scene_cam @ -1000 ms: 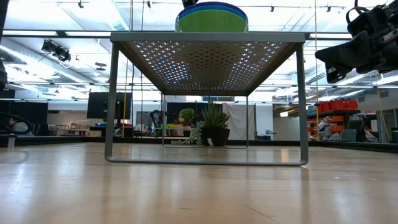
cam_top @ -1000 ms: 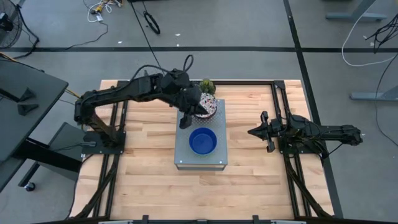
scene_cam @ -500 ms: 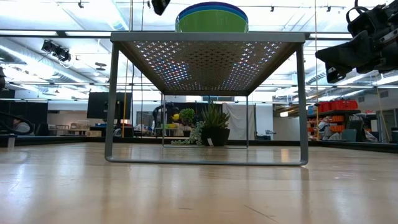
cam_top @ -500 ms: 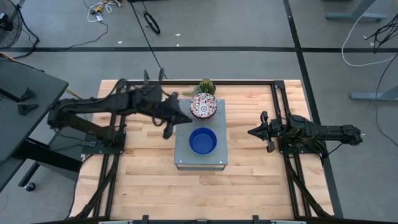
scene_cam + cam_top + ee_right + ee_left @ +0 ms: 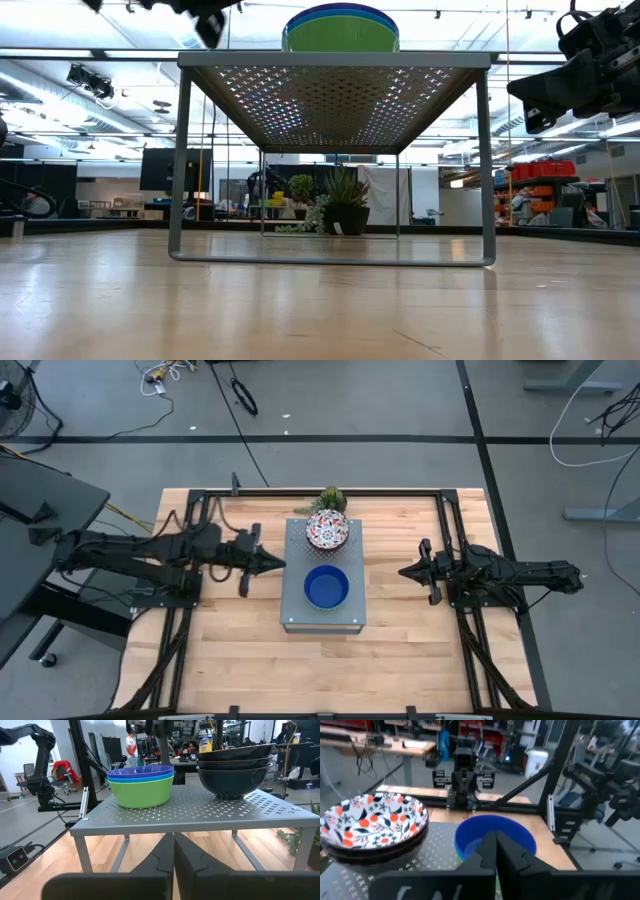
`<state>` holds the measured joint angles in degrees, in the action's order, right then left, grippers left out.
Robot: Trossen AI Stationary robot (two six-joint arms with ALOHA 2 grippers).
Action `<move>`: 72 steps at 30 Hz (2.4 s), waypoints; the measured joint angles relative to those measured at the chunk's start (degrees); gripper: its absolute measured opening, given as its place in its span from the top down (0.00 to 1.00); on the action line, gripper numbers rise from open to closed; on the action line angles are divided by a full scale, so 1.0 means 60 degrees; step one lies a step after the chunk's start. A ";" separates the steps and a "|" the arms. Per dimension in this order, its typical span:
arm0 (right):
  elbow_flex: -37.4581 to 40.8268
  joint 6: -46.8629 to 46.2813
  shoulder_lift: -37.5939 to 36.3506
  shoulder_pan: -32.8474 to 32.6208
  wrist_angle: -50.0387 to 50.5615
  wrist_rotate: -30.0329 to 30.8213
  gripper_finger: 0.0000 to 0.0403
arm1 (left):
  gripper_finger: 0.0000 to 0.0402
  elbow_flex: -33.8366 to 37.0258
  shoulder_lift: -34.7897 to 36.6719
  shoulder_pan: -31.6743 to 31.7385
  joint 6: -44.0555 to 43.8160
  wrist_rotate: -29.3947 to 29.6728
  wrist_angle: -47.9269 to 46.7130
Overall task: Pick & Place Mini bowls
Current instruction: Return to Home Position
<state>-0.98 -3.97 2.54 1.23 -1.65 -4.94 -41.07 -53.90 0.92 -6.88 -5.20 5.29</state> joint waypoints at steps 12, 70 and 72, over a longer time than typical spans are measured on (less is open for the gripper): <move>0.0001 0.0003 0.0001 0.0001 0.0000 0.0000 0.97 | 1.00 0.2667 0.2030 -0.0137 0.0085 0.0166 0.1587; 0.0001 0.0001 0.0001 0.0004 0.0000 0.0000 0.97 | 1.00 0.6562 0.7964 -0.0282 0.1220 0.0591 0.2128; 0.0001 0.0003 -0.0002 0.0000 0.0000 0.0002 0.97 | 1.00 0.6760 0.8049 -0.0280 0.0991 0.0624 0.2280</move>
<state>-0.97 -3.95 2.52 1.23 -1.65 -4.93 -0.51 -5.61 -0.76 -0.93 -1.46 18.96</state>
